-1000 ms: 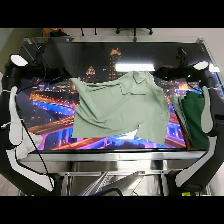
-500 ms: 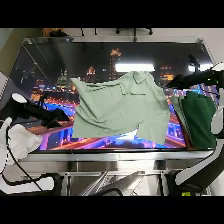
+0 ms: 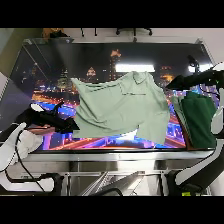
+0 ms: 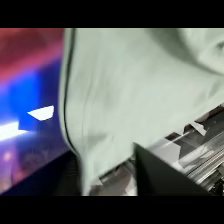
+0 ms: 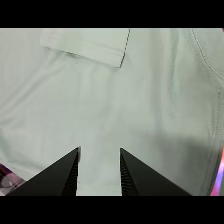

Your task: Fold the shirts.

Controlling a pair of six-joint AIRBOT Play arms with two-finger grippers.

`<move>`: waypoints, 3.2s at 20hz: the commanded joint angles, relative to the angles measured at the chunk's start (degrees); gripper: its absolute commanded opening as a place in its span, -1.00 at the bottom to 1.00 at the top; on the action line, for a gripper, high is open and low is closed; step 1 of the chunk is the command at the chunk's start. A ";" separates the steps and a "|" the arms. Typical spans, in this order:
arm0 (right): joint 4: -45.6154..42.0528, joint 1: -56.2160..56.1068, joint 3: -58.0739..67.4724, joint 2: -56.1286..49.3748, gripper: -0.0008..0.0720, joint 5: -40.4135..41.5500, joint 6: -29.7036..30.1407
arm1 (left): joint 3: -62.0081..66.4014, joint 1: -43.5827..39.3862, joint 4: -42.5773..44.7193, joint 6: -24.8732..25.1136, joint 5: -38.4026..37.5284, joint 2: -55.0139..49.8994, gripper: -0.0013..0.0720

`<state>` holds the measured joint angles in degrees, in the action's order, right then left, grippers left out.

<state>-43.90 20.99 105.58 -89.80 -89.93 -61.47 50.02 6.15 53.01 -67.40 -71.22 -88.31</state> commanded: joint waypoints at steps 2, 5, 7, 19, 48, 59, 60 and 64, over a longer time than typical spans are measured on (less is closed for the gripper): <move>0.37 0.04 0.00 0.02 -0.17 -0.42 -0.04 | 4.90 -4.50 -2.86 4.00 -1.51 -4.42 -0.95; -0.07 0.11 0.00 0.02 -0.18 -1.60 -0.85 | 8.22 -3.15 2.16 2.51 -1.79 -4.72 -0.93; -2.60 0.42 -0.92 0.42 -0.18 -3.02 -2.40 | 10.36 0.44 7.76 0.11 -3.52 -4.66 -0.93; -9.03 0.96 -33.53 7.85 -0.29 12.39 -1.95 | 9.57 12.70 4.02 4.79 -7.41 -4.68 -0.93; 13.70 -0.26 4.46 55.10 -0.93 31.50 8.44 | 60.72 38.10 -49.99 -1.03 -7.26 42.88 -0.93; 16.50 -3.91 -7.28 27.02 -0.93 19.67 8.17 | 50.97 4.96 -11.58 -1.40 -11.85 16.37 -0.93; 16.46 -5.31 -9.66 23.41 -0.93 20.74 9.27 | 48.37 2.62 -7.04 -0.94 -9.46 12.15 -0.93; 16.68 -9.62 -13.86 6.21 -0.93 29.31 12.20 | 42.42 0.94 5.03 -0.35 2.38 -5.38 -0.93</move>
<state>-27.81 14.02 94.65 -72.53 -65.58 -51.27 96.25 9.58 47.07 -68.51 -76.42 -82.41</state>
